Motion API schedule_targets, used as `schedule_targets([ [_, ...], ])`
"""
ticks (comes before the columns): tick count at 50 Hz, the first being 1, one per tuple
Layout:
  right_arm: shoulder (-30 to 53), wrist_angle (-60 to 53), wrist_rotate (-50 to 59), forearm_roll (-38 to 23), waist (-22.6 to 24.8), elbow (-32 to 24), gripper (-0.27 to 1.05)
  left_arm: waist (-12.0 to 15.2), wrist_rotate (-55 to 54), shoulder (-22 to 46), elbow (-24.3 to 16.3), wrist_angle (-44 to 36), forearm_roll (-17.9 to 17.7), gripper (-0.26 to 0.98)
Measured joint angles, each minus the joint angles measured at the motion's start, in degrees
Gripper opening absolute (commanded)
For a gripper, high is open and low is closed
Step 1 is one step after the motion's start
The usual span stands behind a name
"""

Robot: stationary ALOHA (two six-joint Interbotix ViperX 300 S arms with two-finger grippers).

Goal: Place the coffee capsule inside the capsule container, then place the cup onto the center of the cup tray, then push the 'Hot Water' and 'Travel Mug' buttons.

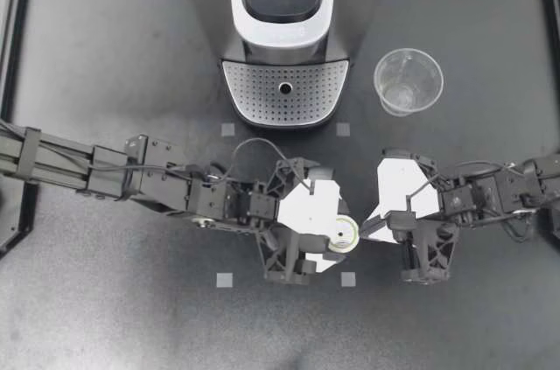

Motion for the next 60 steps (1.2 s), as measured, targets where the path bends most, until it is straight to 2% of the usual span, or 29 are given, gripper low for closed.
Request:
schedule_targets([
  [12, 0.0, 0.0, 0.0, 0.0, 0.0, -0.26, 0.06, 0.0, 0.0, 0.09, -0.26, 0.44, 0.0, 0.58],
  [28, -1.23, 0.0, 0.18, 0.0, 0.0, -0.35, 0.06, 0.09, -0.35, -0.53, 0.7, 0.53, 0.0, 0.58],
  [43, -12.3, -6.15, 0.26, -0.09, -1.05, -0.18, 0.06, 0.0, -3.25, -10.72, 9.4, -1.32, -0.35, 0.56],
  [51, -15.21, -15.82, 0.35, 0.0, -5.62, 0.09, 0.06, 0.0, -5.1, -16.88, 15.12, -2.9, -0.35, 0.55],
  [60, -12.74, -25.58, 0.44, 0.26, -11.34, -1.32, 0.06, -0.35, -6.59, -22.5, 20.21, -5.1, -0.35, 0.55],
])
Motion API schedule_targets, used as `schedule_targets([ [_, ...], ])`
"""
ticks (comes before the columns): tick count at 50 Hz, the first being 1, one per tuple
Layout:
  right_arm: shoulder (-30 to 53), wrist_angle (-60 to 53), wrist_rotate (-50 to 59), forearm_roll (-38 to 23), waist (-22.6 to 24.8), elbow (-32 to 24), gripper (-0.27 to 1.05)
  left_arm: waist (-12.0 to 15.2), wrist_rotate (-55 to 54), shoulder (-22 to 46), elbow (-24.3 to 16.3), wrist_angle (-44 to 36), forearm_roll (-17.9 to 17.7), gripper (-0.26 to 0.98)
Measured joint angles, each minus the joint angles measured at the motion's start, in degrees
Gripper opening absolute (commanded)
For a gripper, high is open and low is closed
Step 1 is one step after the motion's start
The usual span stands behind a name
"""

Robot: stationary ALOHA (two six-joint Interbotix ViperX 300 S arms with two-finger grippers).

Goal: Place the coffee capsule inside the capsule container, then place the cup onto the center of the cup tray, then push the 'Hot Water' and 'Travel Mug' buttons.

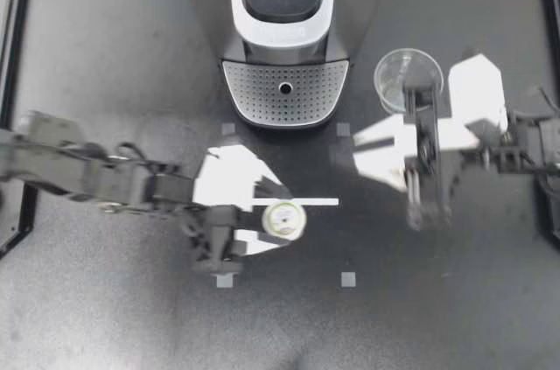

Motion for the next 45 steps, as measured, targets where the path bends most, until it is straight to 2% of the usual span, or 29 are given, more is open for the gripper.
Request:
schedule_targets([
  [15, 7.82, -7.56, -0.18, 0.79, -4.22, -7.56, 0.06, -0.26, -0.79, -6.42, 5.1, -3.69, 0.0, 0.55],
  [31, 7.82, -12.83, -0.44, 5.19, -5.8, -6.33, 0.06, -0.26, -0.79, -8.26, 6.59, -4.92, 0.0, 0.55],
  [45, 6.33, -13.18, -2.64, 5.63, -6.77, -5.89, 0.06, -0.18, -0.79, -8.26, 6.59, -5.98, 0.0, 0.55],
])
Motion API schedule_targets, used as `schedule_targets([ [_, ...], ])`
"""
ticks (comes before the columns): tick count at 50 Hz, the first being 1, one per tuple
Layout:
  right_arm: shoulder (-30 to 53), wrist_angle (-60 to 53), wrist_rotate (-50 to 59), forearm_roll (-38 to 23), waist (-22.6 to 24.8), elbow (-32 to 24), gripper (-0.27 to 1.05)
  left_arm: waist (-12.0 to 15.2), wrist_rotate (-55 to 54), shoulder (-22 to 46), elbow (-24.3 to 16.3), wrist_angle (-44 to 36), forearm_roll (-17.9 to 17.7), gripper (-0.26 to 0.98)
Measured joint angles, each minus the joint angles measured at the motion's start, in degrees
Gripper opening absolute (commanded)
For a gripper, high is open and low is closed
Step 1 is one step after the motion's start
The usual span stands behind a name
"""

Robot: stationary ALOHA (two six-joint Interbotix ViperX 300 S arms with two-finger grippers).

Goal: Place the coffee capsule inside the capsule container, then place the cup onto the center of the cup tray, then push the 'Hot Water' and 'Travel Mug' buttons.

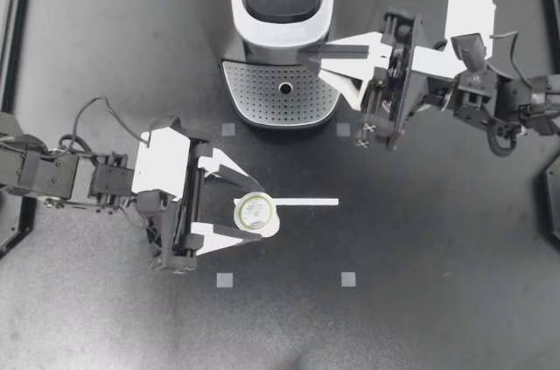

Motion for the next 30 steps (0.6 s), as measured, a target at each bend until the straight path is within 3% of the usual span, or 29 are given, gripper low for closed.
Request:
schedule_targets([
  [30, -1.76, -3.87, -2.11, 0.53, -1.32, -0.26, 0.06, 0.0, 0.26, -0.09, -0.44, -2.29, 0.0, 0.55],
])
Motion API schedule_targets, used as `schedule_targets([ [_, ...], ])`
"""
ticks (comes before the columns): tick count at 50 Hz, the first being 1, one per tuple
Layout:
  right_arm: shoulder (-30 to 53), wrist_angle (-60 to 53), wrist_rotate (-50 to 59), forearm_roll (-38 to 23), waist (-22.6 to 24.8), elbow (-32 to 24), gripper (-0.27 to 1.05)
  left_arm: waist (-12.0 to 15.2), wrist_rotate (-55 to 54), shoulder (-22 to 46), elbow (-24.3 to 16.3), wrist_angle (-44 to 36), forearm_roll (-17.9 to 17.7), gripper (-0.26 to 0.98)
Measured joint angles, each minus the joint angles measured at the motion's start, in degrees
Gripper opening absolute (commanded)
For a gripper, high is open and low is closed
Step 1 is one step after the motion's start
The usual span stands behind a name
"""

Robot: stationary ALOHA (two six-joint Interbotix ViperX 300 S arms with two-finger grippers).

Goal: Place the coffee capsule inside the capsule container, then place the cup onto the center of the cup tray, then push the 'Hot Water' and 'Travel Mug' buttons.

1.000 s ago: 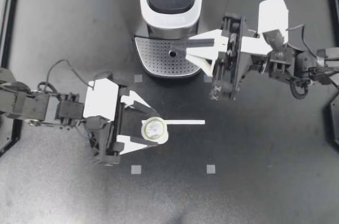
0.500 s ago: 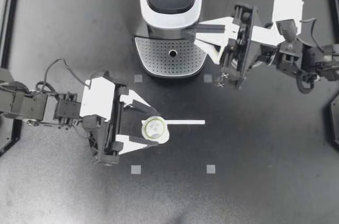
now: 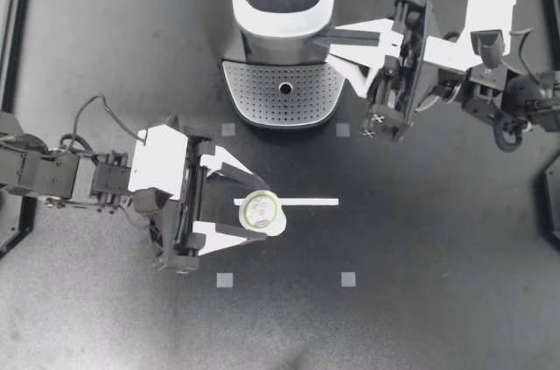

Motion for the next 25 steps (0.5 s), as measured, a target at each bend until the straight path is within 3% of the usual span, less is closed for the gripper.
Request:
schedule_targets([
  [25, -1.32, -1.14, -0.18, 0.09, -5.71, -5.01, 0.06, -0.09, 0.0, 0.0, 0.0, -0.09, 0.0, 0.55],
])
